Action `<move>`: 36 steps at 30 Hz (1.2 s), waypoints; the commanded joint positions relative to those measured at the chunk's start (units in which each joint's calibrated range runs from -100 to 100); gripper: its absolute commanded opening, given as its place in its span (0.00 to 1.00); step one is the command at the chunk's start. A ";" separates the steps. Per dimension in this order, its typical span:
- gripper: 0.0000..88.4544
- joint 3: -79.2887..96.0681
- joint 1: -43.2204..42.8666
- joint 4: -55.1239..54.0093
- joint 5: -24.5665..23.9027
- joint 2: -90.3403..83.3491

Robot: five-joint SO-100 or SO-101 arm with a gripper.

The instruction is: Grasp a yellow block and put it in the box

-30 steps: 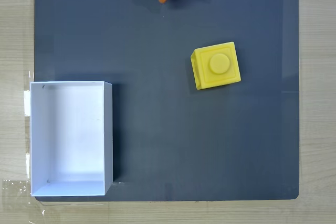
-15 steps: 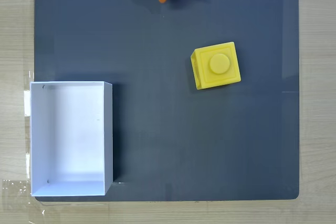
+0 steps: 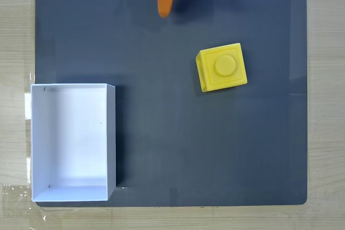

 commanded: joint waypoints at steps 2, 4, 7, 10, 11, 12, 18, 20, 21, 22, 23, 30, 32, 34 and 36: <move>0.05 -22.38 -3.63 0.66 0.24 15.50; 0.05 -31.33 -7.51 5.38 0.24 20.41; 0.05 -44.63 -13.65 15.59 0.24 27.11; 0.06 -55.67 -18.20 24.49 0.08 32.79; 0.08 -58.92 -18.87 26.75 -0.18 34.65; 0.10 -61.55 -19.12 28.41 -0.24 36.43; 0.42 -69.51 -18.87 32.34 -0.29 44.48; 0.51 -69.69 -18.28 32.25 -0.29 46.35; 0.54 -69.69 -18.20 31.99 -0.29 47.45; 0.57 -69.51 -18.11 31.99 -0.29 48.47; 0.58 -69.42 -18.11 31.99 -0.29 49.65; 0.60 -69.78 -18.11 29.37 -0.29 59.14; 0.60 -69.78 -18.11 27.37 -0.34 61.85; 0.60 -69.78 -18.11 25.18 -0.34 64.40; 0.60 -69.78 -18.11 23.26 -0.34 66.52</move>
